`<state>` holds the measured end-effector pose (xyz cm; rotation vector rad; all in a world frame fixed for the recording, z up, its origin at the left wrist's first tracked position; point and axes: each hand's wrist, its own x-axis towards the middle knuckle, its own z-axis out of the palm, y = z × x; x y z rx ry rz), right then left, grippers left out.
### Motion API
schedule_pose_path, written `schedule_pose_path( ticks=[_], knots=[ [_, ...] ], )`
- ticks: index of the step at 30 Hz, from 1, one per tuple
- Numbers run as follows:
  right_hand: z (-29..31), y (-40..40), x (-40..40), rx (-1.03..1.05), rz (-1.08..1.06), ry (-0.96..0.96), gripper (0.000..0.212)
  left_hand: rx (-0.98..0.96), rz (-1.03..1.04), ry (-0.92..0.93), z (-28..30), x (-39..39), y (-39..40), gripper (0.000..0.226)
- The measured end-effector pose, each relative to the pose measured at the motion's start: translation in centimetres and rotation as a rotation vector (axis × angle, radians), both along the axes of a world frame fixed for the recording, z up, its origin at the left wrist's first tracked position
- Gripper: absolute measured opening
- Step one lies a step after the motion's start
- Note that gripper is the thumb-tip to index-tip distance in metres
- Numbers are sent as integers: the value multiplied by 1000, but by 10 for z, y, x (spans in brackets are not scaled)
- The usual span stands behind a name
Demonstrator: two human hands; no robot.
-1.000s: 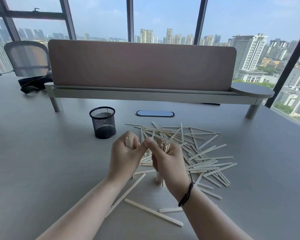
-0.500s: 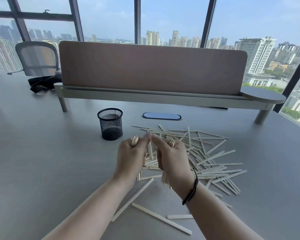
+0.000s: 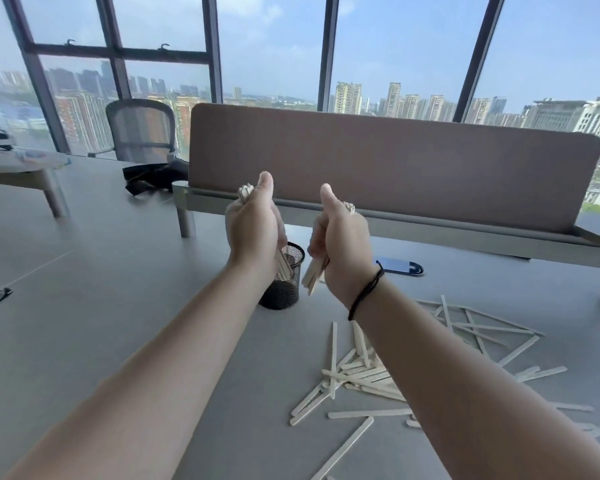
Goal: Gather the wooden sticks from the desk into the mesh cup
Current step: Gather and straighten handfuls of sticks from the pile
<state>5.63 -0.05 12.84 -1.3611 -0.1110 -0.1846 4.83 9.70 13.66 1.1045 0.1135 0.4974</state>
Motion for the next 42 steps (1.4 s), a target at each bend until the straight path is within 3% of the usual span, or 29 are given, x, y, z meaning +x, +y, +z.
schedule_pose_path(
  ticks=[5, 8, 13, 17, 20, 25, 32, 37, 42],
  knots=[
    [17, 27, 43, 40, -28, -82, 67, 93, 148, 19, 14, 50, 22, 55],
    [8, 39, 65, 25, -41, -44, 57, 197, 181, 66, -1, 74, 29, 51],
    [-27, 46, 86, -202, -19, 93, 44, 492, 197, 280, -34, 90, 37, 50],
    [-41, 45, 89, -414, -45, -2, 48, 581, 108, 444, -54, 90, 47, 43],
    [-49, 41, 86, -431, -89, -59, 47, 650, 27, 472, -67, 83, 45, 38],
    [-58, 42, 71, -467, -130, -117, 45, 522, 52, 461, -79, 60, 31, 33],
    [-68, 33, 29, -508, -186, -161, 51, 523, -5, 441, -84, 19, 14, 41],
    [-71, 24, -7, -486, -106, -162, 54, 343, -15, 373, -87, -19, 6, 37],
    [-56, 10, -23, -518, -47, -107, 49, 321, 177, 145, -92, -41, 0, 42]
  ],
)
